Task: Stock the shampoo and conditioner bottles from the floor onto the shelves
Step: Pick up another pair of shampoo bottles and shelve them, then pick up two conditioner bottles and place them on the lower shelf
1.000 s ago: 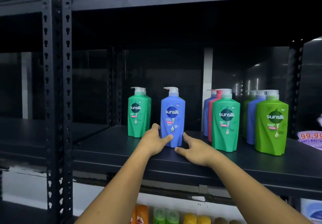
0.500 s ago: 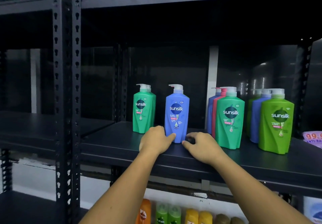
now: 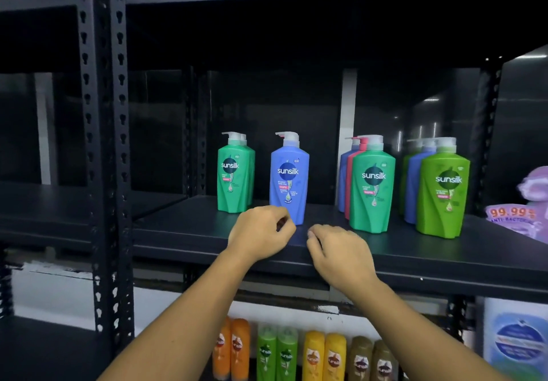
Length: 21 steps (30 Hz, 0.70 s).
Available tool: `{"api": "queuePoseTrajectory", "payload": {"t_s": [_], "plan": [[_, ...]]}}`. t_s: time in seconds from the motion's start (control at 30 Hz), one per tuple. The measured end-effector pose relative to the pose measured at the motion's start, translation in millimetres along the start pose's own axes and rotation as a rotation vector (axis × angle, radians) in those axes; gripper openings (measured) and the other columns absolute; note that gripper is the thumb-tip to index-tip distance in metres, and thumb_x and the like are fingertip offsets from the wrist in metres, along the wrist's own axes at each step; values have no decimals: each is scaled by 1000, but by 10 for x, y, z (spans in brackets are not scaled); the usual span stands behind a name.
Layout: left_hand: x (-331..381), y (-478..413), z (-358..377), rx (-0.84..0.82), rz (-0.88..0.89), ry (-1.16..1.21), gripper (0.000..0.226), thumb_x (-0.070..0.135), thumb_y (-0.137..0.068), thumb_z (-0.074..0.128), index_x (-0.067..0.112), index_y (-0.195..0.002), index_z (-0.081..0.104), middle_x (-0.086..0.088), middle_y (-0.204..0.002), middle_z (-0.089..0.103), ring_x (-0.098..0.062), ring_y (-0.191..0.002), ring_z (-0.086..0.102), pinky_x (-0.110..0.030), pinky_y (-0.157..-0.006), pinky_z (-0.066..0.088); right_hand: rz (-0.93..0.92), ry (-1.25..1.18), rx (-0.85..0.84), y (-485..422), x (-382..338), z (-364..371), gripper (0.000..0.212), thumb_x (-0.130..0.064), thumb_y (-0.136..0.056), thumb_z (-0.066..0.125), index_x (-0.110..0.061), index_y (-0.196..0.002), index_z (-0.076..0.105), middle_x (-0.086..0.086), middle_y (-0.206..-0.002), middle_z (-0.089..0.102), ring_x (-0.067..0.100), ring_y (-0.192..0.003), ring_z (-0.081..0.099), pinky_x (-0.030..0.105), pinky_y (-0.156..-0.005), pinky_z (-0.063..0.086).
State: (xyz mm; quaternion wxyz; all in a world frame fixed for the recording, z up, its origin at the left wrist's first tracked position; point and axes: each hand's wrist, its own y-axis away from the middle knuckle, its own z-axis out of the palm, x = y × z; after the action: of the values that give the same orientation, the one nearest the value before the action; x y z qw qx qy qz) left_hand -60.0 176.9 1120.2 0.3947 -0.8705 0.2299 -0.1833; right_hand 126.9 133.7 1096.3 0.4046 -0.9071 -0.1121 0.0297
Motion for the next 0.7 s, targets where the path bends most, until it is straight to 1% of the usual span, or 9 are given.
{"api": "queuePoseTrajectory", "payload": {"t_s": [0.1,0.17,0.2,0.27,0.33,0.4,0.53,0.63,0.7], "plan": [[29,178,36,-11,84,-115,45,51,-95,37,19,-75,60,2,-72,63,-22,-71,58,-35,-57,43,-123,-38,63,249,91,19,33,-40,-101,39,-26,-112,68,-8,-109,72,17,-102,66,36,-85,44],[45,323,55,33,122,-111,47,51,-101,35,21,-78,64,5,-76,66,-20,-75,61,-34,-58,40,-146,-33,0,408,128,-4,44,-41,-100,40,-23,-136,58,-6,-136,63,17,-125,56,38,-103,38],[39,392,67,50,151,-90,46,49,-103,37,23,-85,69,6,-83,70,-19,-81,64,-34,-65,43,-138,-29,-36,482,134,-27,50,-42,-101,37,-22,-145,51,-6,-146,55,17,-135,48,40,-112,31],[37,553,102,68,217,-38,39,45,-104,46,18,-110,74,5,-108,75,-18,-105,67,-34,-94,48,-114,-57,-79,625,131,-76,56,-44,-103,33,-22,-155,37,-7,-160,37,17,-149,28,44,-124,14],[75,765,125,69,229,47,44,40,-102,53,11,-131,68,-1,-134,68,-16,-131,57,-36,-119,35,-114,-117,-103,780,97,-126,59,-46,-105,32,-23,-159,28,-9,-166,21,12,-156,8,46,-127,2],[156,1012,122,79,210,165,48,36,-102,55,7,-140,62,-4,-146,59,-16,-144,47,-35,-125,28,-112,-207,-152,970,40,-153,61,-49,-105,30,-23,-161,22,-12,-167,12,6,-155,-5,44,-127,-2],[279,1583,239,2,147,281,48,35,-101,56,8,-140,62,-4,-146,60,-14,-144,46,-35,-125,29,-79,-323,-298,1464,-63,-68,66,-54,-103,23,-23,-161,21,-13,-166,14,3,-154,-1,37,-128,2],[301,2184,451,-111,52,304,44,32,-99,61,9,-137,64,-3,-143,62,-6,-141,44,-29,-123,27,-24,-385,-426,1979,-133,92,57,-45,-106,36,-21,-158,31,-7,-163,32,9,-152,18,35,-127,10],[319,2656,607,-228,-65,339,46,35,-99,60,12,-140,63,2,-145,59,1,-139,40,-27,-123,26,32,-430,-541,2382,-196,232,55,-44,-106,39,-23,-157,33,-7,-161,35,9,-151,23,29,-125,10]]}}
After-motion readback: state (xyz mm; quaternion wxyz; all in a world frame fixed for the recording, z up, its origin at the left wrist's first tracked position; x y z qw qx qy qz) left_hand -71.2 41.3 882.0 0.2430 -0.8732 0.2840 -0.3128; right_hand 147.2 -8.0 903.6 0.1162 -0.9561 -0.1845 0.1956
